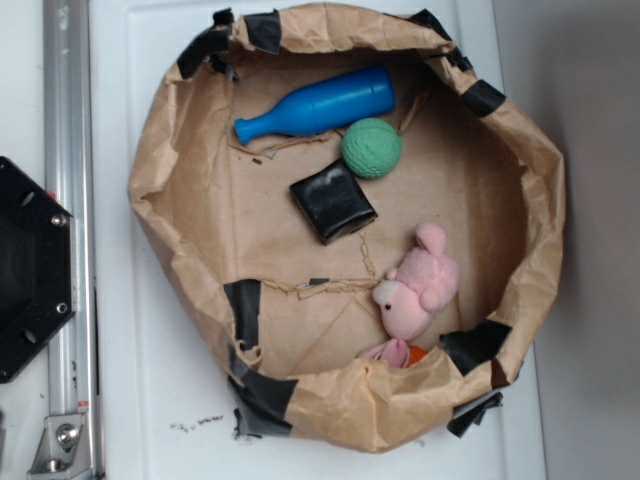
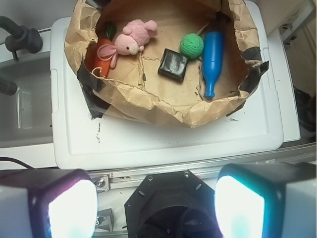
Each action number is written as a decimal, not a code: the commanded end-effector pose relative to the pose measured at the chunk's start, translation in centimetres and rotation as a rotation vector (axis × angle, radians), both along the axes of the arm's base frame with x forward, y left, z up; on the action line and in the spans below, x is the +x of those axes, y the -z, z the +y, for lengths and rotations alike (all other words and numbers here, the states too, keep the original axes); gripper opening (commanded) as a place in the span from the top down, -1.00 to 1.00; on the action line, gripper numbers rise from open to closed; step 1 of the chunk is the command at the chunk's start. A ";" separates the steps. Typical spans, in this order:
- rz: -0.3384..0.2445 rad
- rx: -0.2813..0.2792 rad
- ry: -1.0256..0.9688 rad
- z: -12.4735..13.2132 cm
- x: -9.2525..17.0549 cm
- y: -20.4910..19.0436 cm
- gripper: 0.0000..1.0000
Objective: Grab the black box.
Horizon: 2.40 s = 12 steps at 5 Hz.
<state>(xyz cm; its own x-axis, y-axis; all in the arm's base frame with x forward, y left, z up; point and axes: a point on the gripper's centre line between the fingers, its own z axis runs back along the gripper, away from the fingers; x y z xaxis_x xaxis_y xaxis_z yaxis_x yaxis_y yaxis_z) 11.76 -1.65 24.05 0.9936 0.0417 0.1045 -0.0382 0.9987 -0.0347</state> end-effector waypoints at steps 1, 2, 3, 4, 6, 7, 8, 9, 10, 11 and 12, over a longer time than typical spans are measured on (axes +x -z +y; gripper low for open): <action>0.000 0.000 0.000 0.0 0.0 0.0 -1.00; -0.057 0.041 -0.035 1.0 4.9 1.3 -1.00; -0.072 0.032 -0.064 1.5 7.7 2.2 -1.00; -0.086 0.005 -0.186 2.2 10.8 4.5 -1.00; -0.086 -0.089 -0.439 2.9 12.5 9.2 -1.00; -0.086 -0.089 -0.439 2.9 12.5 9.2 -1.00; -0.086 -0.089 -0.439 2.9 12.5 9.2 -1.00; -0.086 -0.089 -0.439 2.9 12.5 9.2 -1.00; -0.023 -0.004 -0.460 2.7 15.0 14.2 -1.00; -0.034 0.076 -0.440 2.1 16.0 16.3 -1.00; 0.005 0.140 -0.423 3.0 16.0 18.5 -1.00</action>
